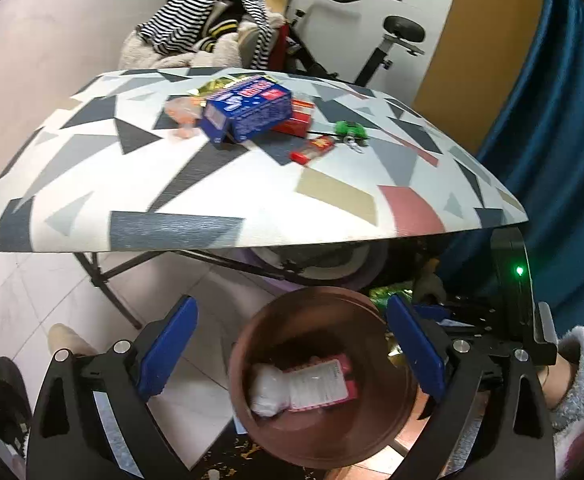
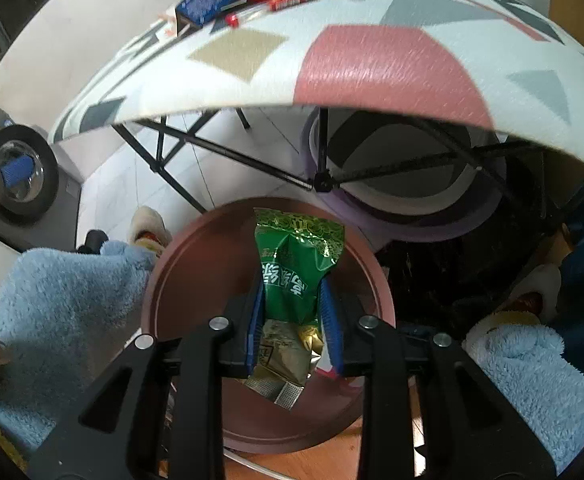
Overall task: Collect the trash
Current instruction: 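Open both tools to release the package and packet into the bin, then raise both tools back above the table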
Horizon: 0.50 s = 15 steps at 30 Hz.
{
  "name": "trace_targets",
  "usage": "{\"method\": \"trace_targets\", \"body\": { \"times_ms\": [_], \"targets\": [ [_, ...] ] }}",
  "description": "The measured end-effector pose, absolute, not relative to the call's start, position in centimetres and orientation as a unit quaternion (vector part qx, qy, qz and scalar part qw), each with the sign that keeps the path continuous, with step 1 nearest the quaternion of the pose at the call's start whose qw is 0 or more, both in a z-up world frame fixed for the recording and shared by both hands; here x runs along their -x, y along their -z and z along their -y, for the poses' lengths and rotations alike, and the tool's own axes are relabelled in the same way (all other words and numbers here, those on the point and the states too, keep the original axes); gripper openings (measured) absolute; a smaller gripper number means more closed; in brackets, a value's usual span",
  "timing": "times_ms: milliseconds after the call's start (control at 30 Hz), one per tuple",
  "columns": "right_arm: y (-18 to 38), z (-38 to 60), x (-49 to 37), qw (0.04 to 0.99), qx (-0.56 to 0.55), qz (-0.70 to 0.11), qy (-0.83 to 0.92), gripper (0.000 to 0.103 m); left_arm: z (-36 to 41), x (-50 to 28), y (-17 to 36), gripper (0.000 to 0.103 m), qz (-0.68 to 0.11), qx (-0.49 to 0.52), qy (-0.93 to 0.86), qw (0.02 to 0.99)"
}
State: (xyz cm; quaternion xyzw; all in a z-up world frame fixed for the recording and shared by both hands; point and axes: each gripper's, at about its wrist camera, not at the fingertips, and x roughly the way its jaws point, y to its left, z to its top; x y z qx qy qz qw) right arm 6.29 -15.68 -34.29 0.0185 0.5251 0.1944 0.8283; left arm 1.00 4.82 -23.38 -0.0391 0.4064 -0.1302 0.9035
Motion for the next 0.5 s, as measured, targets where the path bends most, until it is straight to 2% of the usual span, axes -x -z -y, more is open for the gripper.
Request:
{"method": "trace_targets", "body": {
  "times_ms": [367, 433, 500],
  "targets": [
    [35.37, 15.29, -6.29, 0.819, 0.0, -0.544, -0.182, 0.034, -5.43, -1.17, 23.0, 0.093, -0.393, 0.04, 0.114, 0.912],
    [35.23, 15.3, -6.21, 0.821, 0.002, -0.542, -0.181, 0.046, -5.36, -1.16, 22.78, 0.093, -0.39, 0.039, 0.113, 0.913],
    [34.76, 15.22, -5.94, 0.827, 0.006, -0.533, -0.18, 0.07, -5.27, -1.1, 22.51, 0.093, -0.387, 0.036, 0.112, 0.914]
  ]
}}
